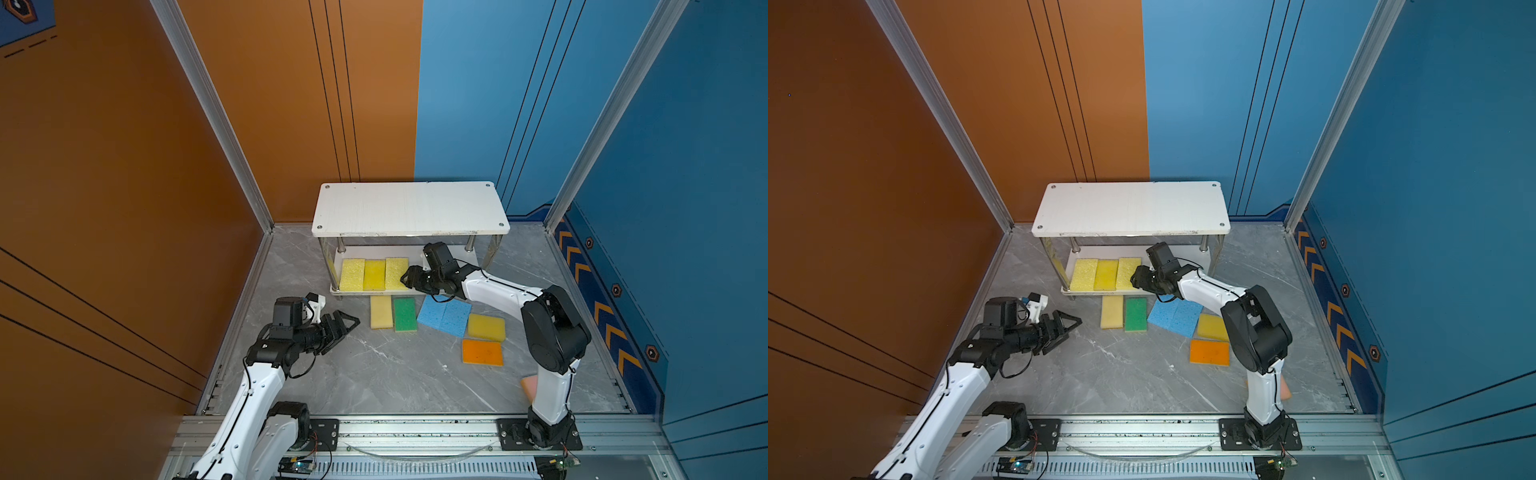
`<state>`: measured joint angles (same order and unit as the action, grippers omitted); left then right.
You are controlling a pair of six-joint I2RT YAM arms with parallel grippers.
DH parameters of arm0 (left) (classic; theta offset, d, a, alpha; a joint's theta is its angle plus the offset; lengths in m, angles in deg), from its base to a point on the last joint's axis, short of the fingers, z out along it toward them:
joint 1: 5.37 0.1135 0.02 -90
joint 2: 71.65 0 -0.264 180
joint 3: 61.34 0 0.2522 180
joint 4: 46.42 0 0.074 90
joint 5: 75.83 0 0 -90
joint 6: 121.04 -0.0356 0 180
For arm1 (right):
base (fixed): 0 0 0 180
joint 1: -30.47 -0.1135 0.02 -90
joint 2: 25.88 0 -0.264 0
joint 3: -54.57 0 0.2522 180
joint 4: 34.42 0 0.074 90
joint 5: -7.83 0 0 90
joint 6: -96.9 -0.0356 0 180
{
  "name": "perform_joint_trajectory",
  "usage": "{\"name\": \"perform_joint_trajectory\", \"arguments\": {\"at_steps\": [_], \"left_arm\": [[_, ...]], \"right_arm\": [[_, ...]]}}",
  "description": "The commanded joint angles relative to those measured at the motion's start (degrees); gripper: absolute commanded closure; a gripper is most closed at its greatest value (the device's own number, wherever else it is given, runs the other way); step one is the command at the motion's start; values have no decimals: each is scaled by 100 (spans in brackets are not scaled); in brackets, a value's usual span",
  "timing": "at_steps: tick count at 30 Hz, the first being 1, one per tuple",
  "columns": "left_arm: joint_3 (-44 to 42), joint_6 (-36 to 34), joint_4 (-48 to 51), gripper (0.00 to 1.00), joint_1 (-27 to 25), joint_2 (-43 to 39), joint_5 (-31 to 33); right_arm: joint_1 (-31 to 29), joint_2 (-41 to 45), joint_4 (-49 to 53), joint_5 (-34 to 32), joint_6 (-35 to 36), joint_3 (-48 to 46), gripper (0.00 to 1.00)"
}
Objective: Place and organize the cleaning sponges onto the shelf
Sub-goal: 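Open the right gripper and draw it back from the shelf, then move the right gripper over the beige orange-backed sponge while the left gripper approaches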
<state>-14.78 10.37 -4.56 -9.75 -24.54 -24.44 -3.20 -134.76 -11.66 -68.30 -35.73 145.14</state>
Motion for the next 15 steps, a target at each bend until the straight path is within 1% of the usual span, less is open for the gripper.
{"name": "perform_joint_trajectory", "arguments": {"at_steps": [1,3,4,10,15], "left_arm": [[-92,-79,-55,19,-268,84,304],[-152,-5,-222,19,-436,169,427],[-188,31,-317,19,-511,219,480],[-256,91,-707,19,-861,642,723],[-316,74,-1005,19,-1002,1022,836]], "right_arm": [[14,337,291,-278,185,-164,36],[-19,433,296,-305,214,-242,30],[-44,483,295,-322,232,-273,29],[-248,831,289,-453,303,-553,28],[-407,1147,261,-490,311,-832,28]]}}
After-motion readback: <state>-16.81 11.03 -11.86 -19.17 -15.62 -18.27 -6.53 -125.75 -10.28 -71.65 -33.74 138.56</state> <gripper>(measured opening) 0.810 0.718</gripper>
